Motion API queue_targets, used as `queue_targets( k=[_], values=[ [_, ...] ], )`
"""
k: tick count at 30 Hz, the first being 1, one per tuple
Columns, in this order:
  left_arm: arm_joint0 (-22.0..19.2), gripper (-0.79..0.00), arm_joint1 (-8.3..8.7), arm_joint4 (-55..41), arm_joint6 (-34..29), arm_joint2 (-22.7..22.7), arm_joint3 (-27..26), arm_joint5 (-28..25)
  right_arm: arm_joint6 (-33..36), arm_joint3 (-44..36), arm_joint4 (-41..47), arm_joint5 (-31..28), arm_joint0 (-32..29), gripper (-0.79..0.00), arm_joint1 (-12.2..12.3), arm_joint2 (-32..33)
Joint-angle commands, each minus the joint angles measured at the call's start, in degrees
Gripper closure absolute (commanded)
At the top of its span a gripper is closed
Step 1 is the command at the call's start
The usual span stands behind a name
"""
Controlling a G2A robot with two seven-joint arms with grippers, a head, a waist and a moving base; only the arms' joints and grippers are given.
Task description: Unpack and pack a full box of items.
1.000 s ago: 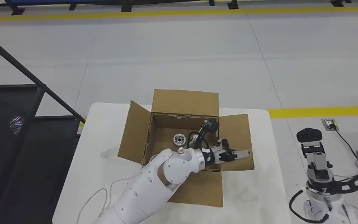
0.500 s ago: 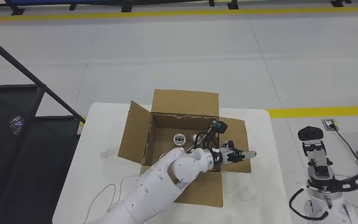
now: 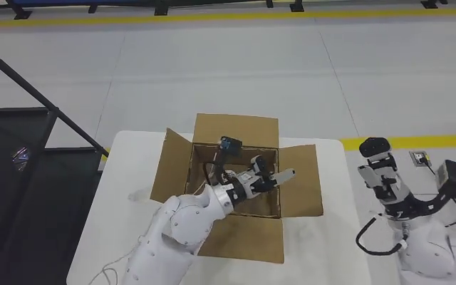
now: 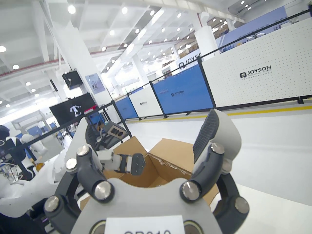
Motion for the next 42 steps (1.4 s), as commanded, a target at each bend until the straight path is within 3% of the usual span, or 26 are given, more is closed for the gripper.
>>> queue_targets(
  k=[1, 7, 11, 16, 19, 32, 34, 37, 42],
  values=[
    [3.7, -0.785, 0.83, 0.1, -0.7, -4.7, -4.5, -0.4, 3.8, -0.4, -2.4, 1.6, 2.1, -0.785, 0.2, -2.1],
    [12.4, -0.785, 2.85, -4.5, -2.5, -18.9, -12.5, -3.4, 13.2, 0.3, -15.1, 6.6, 10.3, -0.785, 0.2, -13.0],
    [18.5, -0.785, 3.88, -7.9, -2.3, -28.8, -15.4, -5.8, 17.2, 3.2, -23.3, 10.8, 16.3, -0.785, -0.7, -23.7],
    [25.5, -0.785, 4.67, -13.0, -1.0, -39.0, -16.1, -9.2, 26.0, 10.5, -26.9, 17.0, 24.7, -0.785, -2.3, -35.6],
    [28.9, -0.785, 5.00, -15.5, -0.5, -43.4, -15.9, -11.3, 28.0, 12.0, -24.5, 18.7, 27.3, -0.785, -3.0, -38.3],
    [29.2, -0.785, 5.04, -15.6, -0.6, -43.7, -15.9, -11.6, 28.2, 12.0, -25.2, 18.6, 27.2, -0.785, -3.0, -38.6],
    [29.4, -0.785, 5.03, -15.7, -0.1, -43.5, -15.9, -11.1, 29.7, 11.3, -31.2, 19.3, 27.2, -0.785, -3.0, -40.9],
    [29.4, -0.785, 5.15, -16.0, 0.3, -43.0, -15.7, -10.1, 33.6, 11.4, -38.9, 25.1, 28.3, -0.785, -3.4, -44.1],
    [29.6, -0.785, 5.45, -16.7, -0.1, -42.8, -15.0, -10.1, 36.0, 15.7, -43.5, 26.2, 31.5, -0.785, -4.1, -47.0]
  ],
)
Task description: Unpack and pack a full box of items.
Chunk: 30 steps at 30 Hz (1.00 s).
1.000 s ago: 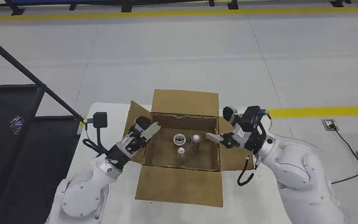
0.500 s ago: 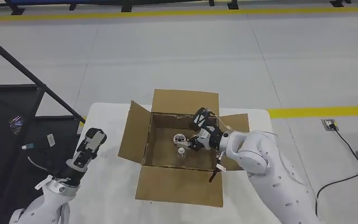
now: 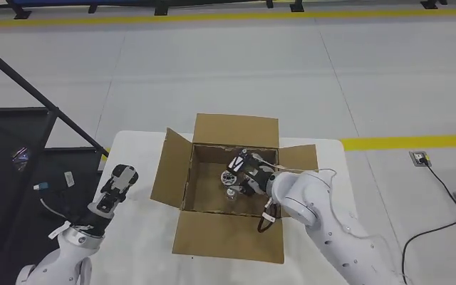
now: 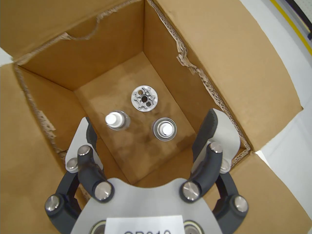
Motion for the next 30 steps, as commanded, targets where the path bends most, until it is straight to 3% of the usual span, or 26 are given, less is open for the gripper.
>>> queue_targets(
  k=[1, 12, 22, 24, 26, 30],
  values=[
    [0.2, -0.785, 0.10, -0.5, -0.1, 0.0, 0.1, -0.1, 0.2, 1.7, -1.5, -0.9, 1.1, -0.785, -0.1, -0.6],
    [0.7, -0.785, 0.32, -1.7, 0.7, 0.0, 0.2, 0.3, 5.9, 10.2, -4.5, -1.2, 6.1, -0.785, -1.8, -5.2],
    [0.7, -0.785, 0.32, -1.7, 0.7, 0.0, 0.2, 0.3, 5.8, 19.1, -3.7, 2.0, 10.2, -0.785, -4.3, -8.9],
    [0.7, -0.785, 0.32, -1.7, 0.7, 0.0, 0.2, 0.3, 5.5, 20.8, -3.0, 2.1, 11.1, -0.730, -4.9, -9.5],
    [0.7, -0.785, 0.32, -1.7, 0.7, 0.0, 0.2, 0.3, 5.0, 22.8, -2.4, 1.6, 11.9, -0.570, -5.4, -10.0],
    [0.7, -0.785, 0.32, -1.7, 0.7, 0.0, 0.2, 0.3, 4.5, 25.7, -1.2, 0.7, 13.1, -0.422, -6.3, -11.0]
  ],
)
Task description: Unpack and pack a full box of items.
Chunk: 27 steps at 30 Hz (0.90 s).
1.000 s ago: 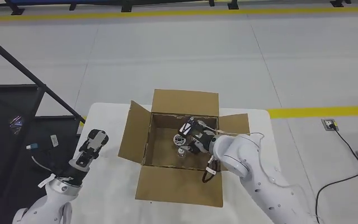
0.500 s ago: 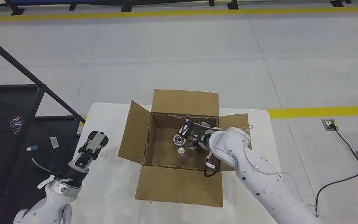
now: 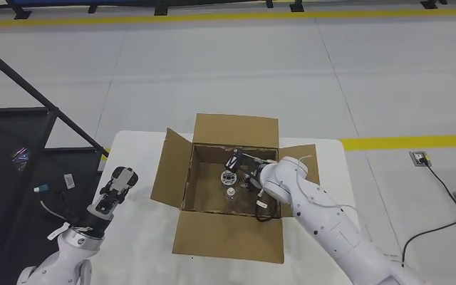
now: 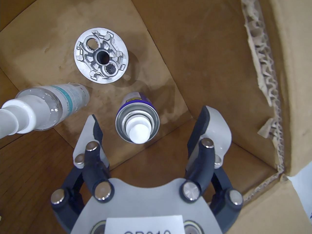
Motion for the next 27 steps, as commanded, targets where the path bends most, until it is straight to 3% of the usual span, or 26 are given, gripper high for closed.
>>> queue_targets(
  k=[1, 6, 9, 14, 19, 23, 27],
  values=[
    [0.0, -0.785, 0.00, 0.0, 0.0, 0.0, 0.0, 0.0, -0.1, 1.2, 0.3, 0.0, 0.5, -0.372, -0.4, -0.4],
    [0.0, -0.785, 0.00, 0.0, 0.0, 0.0, 0.0, 0.0, -0.3, 3.5, 1.4, -0.5, 1.3, -0.296, -1.2, -1.0],
    [0.0, -0.785, 0.00, 0.0, 0.0, 0.0, 0.0, 0.0, -2.4, 3.7, 2.9, -3.0, 1.4, -0.018, -1.2, -0.1],
    [0.0, -0.785, 0.00, 0.0, 0.0, 0.0, 0.0, 0.0, -4.3, -1.6, 2.2, -6.1, -0.3, 0.000, 0.6, 4.4],
    [0.0, -0.785, 0.00, 0.0, 0.0, 0.0, 0.0, 0.0, 1.6, -19.3, -3.0, -4.7, -8.0, 0.000, 4.1, 13.0],
    [0.0, -0.785, 0.00, 0.0, 0.0, 0.0, 0.0, 0.0, 5.1, -40.0, -9.0, -1.1, -18.3, 0.000, 6.5, 21.4],
    [0.0, -0.785, 0.00, 0.0, 0.0, 0.0, 0.0, 0.0, 4.1, -55.8, -15.9, 3.7, -29.4, 0.000, 8.2, 30.2]
  ],
)
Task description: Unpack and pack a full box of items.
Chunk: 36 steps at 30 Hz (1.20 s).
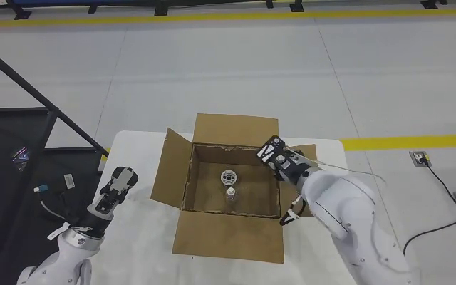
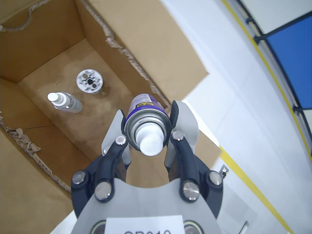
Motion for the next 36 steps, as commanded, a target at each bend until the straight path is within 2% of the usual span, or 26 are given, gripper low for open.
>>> queue_targets(
  k=[1, 6, 9, 18, 29, 30, 31, 33, 35, 36],
  values=[
    [0.0, -0.785, 0.00, 0.0, 0.0, 0.0, 0.0, 0.0, -1.4, -6.6, -2.6, 2.9, -5.5, 0.000, 0.5, 4.8],
    [0.0, -0.785, 0.00, 0.0, 0.0, 0.0, 0.0, 0.0, -2.0, -10.3, -8.0, 11.5, -15.2, 0.000, 1.1, 13.9],
    [0.0, -0.785, 0.00, 0.0, 0.0, 0.0, 0.0, 0.0, -1.1, -6.9, -6.9, 12.0, -17.2, 0.000, 1.1, 16.5],
    [0.0, -0.785, 0.00, 0.0, 0.0, 0.0, 0.0, 0.0, -0.9, 13.5, -0.2, 4.0, -13.2, 0.000, 1.6, 19.7],
    [0.0, -0.785, 0.00, 0.0, 0.0, 0.0, 0.0, 0.0, -2.5, 23.4, 3.0, 0.1, -9.9, 0.000, 2.0, 19.1],
    [0.0, -0.785, 0.00, 0.0, 0.0, 0.0, 0.0, 0.0, -2.7, 24.0, 3.1, -0.2, -9.6, -0.071, 2.0, 19.1],
    [0.0, -0.785, 0.00, 0.0, 0.0, 0.0, 0.0, 0.0, -2.7, 24.4, 3.3, -0.3, -9.4, -0.308, 2.1, 19.0],
    [0.0, -0.785, 0.00, 0.0, 0.0, 0.0, 0.0, 0.0, -2.6, 25.0, 3.4, -0.6, -8.9, -0.480, 2.1, 18.8],
    [0.0, -0.785, 0.00, 0.0, 0.0, 0.0, 0.0, 0.0, -2.5, 25.4, 3.6, -0.8, -8.7, -0.720, 2.2, 18.6],
    [0.0, -0.785, 0.00, 0.0, 0.0, 0.0, 0.0, 0.0, -2.4, 25.5, 3.7, -0.8, -8.6, -0.785, 2.2, 18.4]
  ],
)
